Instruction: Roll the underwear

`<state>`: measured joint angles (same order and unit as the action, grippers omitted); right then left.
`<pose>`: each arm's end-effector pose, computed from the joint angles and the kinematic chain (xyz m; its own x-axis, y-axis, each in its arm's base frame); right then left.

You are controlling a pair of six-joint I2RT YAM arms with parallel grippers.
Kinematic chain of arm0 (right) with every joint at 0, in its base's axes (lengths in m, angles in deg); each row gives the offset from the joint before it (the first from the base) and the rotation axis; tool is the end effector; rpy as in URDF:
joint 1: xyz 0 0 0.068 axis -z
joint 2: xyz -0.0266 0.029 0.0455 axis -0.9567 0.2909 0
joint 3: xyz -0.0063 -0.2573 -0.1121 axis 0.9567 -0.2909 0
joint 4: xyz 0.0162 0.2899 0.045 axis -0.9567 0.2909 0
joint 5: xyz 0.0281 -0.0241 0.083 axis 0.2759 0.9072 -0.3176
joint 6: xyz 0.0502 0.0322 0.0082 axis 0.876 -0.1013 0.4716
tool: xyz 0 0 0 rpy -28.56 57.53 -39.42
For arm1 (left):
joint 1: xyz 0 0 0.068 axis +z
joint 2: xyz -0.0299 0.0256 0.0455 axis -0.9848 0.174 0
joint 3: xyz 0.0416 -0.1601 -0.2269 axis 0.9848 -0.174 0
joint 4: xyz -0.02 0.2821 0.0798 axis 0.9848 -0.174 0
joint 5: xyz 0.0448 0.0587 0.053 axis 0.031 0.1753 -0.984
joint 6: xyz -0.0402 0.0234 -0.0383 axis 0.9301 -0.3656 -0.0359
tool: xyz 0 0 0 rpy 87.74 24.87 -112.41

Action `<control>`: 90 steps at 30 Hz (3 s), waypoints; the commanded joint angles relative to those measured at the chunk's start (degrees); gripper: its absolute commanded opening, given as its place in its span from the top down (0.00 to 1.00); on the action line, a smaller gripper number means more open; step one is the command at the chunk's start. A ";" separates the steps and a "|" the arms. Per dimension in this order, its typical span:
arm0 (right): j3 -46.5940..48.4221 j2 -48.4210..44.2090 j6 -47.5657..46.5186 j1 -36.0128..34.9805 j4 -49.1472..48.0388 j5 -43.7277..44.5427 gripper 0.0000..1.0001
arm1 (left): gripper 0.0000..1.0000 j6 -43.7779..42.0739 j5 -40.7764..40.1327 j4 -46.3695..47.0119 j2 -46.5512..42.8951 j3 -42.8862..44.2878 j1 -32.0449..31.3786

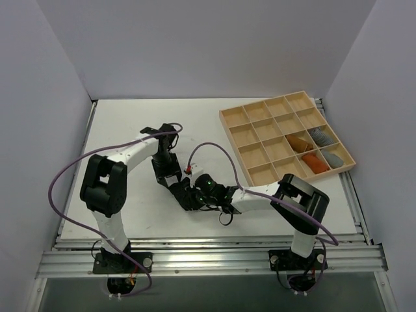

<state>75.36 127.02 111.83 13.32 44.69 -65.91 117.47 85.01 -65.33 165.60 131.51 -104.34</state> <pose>0.1963 0.3457 0.1359 -0.5874 -0.1411 -0.7969 -0.7207 0.5392 0.4358 0.3466 -0.1626 0.1648 -0.9504 -0.3036 0.0669 -0.3090 0.9463 -0.0953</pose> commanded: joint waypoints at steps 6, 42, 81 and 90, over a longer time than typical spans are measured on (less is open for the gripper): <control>-8.70 8.31 9.48 5.62 -3.46 -16.40 1.00 | 0.42 0.76 -5.66 0.99 -10.43 -3.30 0.89; 3.59 -4.86 6.42 2.75 20.06 -1.32 0.58 | 0.98 -1.87 -7.34 4.87 -3.68 -9.73 -4.12; -2.37 1.89 10.27 1.76 7.71 2.96 1.00 | 0.47 -3.71 -1.97 0.02 -2.09 0.48 0.89; -5.80 6.29 14.32 4.40 1.72 -3.14 1.00 | 0.40 -4.43 -2.94 3.80 -9.82 -2.77 3.53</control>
<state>73.03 128.46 124.90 17.14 35.86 -67.86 113.95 85.25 -63.54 160.70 129.33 -101.78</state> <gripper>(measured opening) 0.134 0.600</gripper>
